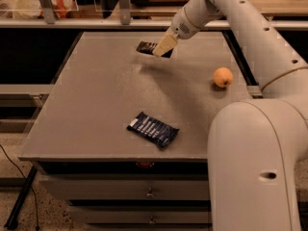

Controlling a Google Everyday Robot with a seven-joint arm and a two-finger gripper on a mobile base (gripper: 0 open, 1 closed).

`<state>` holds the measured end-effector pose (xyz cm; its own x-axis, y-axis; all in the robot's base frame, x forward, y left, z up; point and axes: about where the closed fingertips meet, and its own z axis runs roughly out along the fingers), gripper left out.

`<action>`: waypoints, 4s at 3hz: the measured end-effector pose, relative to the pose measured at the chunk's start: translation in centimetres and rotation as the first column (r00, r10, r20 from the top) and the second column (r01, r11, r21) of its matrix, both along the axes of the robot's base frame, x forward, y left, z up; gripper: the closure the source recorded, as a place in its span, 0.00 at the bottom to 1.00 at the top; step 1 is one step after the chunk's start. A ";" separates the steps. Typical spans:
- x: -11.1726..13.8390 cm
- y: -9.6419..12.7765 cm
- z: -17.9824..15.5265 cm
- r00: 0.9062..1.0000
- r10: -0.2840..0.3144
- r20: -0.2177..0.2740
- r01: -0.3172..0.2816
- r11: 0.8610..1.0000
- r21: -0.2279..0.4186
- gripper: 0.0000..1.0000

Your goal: Move rxbar chocolate near rxbar blueberry

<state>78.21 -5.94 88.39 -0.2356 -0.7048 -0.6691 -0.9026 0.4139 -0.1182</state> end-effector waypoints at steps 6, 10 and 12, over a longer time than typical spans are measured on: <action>-16.0 4.2 6.2 0.913 0.408 0.003 -0.408 0.912 -0.050 1.00; -23.9 6.2 1.7 0.916 0.393 -0.074 -0.398 0.915 -0.068 1.00; -23.2 4.9 -1.2 0.931 0.346 -0.114 -0.354 0.934 -0.058 1.00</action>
Offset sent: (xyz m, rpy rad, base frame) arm -0.0354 -0.0073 0.0935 -0.0906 -0.1548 0.1169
